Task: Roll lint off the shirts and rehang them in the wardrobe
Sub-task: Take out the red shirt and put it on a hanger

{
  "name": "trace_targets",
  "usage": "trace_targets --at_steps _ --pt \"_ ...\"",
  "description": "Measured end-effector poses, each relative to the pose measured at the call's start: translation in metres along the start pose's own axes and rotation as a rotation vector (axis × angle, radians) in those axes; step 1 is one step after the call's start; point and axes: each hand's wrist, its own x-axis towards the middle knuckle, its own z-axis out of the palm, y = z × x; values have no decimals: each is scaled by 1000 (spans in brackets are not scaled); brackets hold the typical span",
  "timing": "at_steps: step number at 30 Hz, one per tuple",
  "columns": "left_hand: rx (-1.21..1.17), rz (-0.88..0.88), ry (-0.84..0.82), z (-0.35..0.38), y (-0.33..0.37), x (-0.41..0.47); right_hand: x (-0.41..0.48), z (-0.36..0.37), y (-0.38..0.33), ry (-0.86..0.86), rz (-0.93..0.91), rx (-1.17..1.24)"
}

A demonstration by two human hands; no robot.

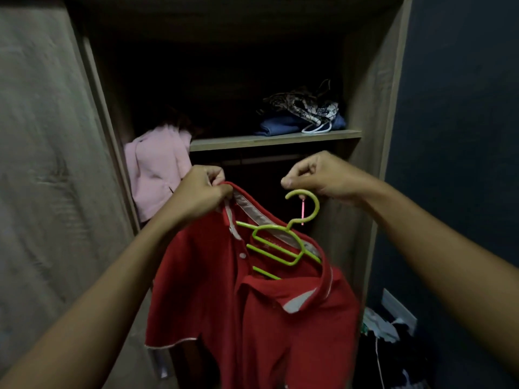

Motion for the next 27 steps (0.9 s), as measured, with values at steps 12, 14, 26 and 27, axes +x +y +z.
trace_targets --at_steps 12,14,26,27 --pt "-98 -33 202 -23 -9 1 -18 19 2 -592 144 31" --pt "-97 -23 191 -23 -8 0 -10 24 2 -422 69 -9" --pt "16 82 129 -17 -1 -19 26 35 -1 232 -279 -282" --pt "18 94 124 -17 -1 -20 26 36 -3 224 -283 -304"
